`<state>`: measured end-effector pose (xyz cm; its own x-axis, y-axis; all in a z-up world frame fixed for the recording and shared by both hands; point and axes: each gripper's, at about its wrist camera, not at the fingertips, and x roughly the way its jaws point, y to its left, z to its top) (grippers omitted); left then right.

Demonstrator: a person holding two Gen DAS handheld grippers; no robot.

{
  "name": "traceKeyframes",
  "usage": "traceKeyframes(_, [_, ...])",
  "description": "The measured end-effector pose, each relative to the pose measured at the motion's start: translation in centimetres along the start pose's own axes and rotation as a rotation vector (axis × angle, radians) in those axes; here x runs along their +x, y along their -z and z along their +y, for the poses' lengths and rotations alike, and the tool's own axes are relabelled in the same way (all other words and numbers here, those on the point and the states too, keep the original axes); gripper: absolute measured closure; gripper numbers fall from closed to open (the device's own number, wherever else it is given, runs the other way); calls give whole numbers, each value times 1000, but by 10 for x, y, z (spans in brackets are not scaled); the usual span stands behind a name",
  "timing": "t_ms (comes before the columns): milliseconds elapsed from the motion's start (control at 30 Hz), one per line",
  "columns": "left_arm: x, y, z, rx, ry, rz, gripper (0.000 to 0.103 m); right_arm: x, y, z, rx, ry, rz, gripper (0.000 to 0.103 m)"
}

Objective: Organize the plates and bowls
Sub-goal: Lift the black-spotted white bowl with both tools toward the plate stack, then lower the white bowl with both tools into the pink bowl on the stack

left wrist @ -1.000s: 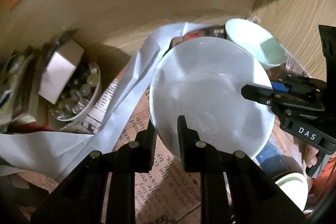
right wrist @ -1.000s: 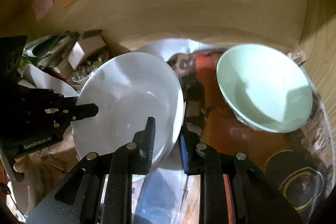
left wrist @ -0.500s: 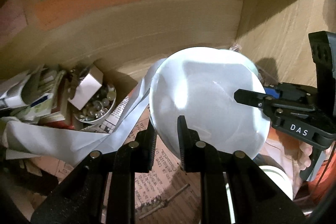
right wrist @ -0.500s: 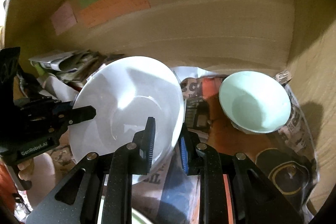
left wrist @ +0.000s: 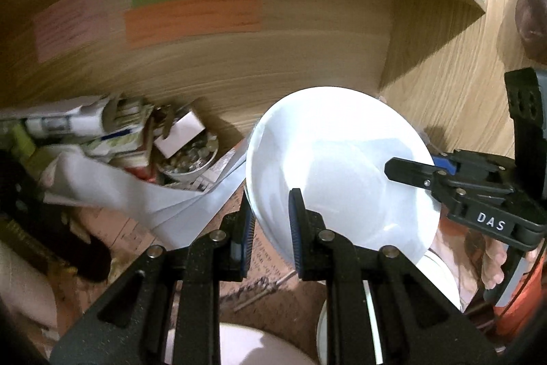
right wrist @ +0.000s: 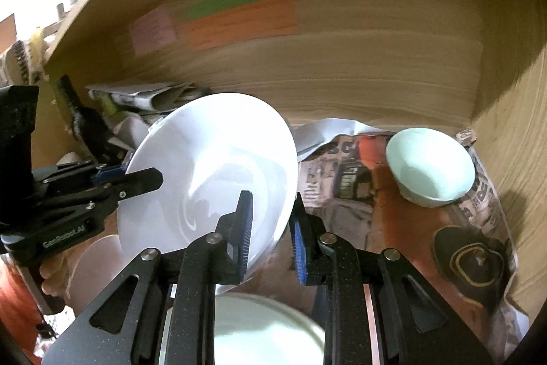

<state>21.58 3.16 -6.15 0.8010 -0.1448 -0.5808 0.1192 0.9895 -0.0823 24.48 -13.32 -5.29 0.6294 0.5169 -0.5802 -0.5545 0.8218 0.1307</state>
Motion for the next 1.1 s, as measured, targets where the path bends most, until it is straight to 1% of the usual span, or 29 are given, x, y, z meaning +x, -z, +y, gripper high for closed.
traceKeyframes(400, [-47,47,20,-48,-26,-32,84,-10,24,51,-30,-45,-4,84])
traceKeyframes(733, [-83,86,35,-88,-60,-59,84,-8,43,85,-50,-92,23,84])
traceKeyframes(1100, [-101,120,52,-146,-94,-53,84,1,63,110,-81,-136,67,84])
